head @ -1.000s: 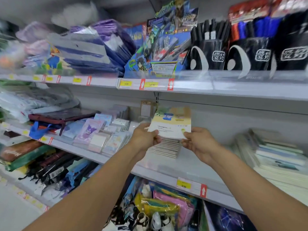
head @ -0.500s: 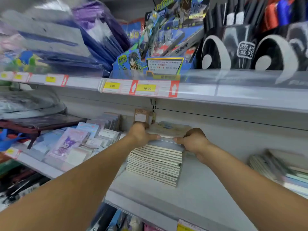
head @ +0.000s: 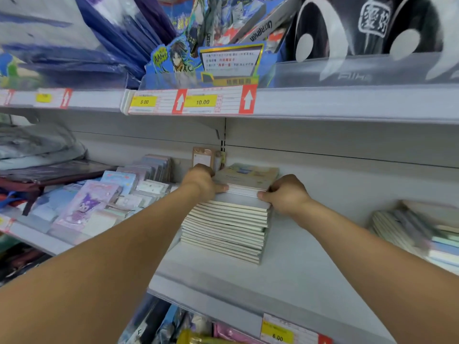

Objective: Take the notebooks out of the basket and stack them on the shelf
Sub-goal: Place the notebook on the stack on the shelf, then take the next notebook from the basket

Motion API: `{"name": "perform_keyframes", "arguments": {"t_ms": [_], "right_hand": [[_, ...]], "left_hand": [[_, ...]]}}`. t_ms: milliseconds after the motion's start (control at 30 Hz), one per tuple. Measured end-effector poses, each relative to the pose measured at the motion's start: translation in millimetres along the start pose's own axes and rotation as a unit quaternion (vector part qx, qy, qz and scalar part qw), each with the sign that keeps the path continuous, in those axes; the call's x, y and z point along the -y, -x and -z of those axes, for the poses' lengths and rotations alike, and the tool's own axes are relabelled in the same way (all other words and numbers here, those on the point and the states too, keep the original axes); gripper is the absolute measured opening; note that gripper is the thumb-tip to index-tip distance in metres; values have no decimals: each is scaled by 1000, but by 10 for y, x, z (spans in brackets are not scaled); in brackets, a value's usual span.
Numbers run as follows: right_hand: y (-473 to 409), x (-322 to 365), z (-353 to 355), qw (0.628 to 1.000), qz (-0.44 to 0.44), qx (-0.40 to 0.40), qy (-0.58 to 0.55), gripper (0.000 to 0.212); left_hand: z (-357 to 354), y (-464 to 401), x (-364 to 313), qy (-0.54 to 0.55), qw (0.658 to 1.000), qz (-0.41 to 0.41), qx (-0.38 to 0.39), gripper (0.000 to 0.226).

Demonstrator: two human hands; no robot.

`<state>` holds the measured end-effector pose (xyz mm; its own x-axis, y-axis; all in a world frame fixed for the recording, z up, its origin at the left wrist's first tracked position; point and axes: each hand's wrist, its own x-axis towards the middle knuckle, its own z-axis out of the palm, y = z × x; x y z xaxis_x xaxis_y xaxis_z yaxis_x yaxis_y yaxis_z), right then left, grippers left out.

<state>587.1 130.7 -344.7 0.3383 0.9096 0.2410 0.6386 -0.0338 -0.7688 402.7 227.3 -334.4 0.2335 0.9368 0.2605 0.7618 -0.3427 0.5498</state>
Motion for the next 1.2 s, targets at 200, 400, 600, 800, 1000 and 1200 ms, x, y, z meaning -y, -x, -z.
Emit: {"name": "perform_keyframes", "arguments": {"t_ms": [200, 400, 600, 800, 1000, 1200], "right_hand": [[-21, -75, 23, 1000, 2, -4, 7, 29], [3, -17, -2, 991, -72, 4, -112, 36], [18, -34, -92, 985, -105, -33, -134, 35], [14, 44, -102, 998, -54, -19, 12, 46], [1020, -23, -268, 964, 77, -224, -121, 27], [3152, -1355, -1678, 998, -4, 30, -46, 32]], "left_hand": [[-8, 4, 36, -36, 999, -11, -17, 57], [-36, 63, 56, -44, 998, -20, -41, 53], [-57, 93, 45, -36, 998, -12, -44, 51], [48, 144, -38, -30, 999, 17, 20, 18], [-190, 1180, 26, 197, 948, -106, -228, 35], [-1766, 3525, 1386, 238, 955, 82, -159, 15]]}}
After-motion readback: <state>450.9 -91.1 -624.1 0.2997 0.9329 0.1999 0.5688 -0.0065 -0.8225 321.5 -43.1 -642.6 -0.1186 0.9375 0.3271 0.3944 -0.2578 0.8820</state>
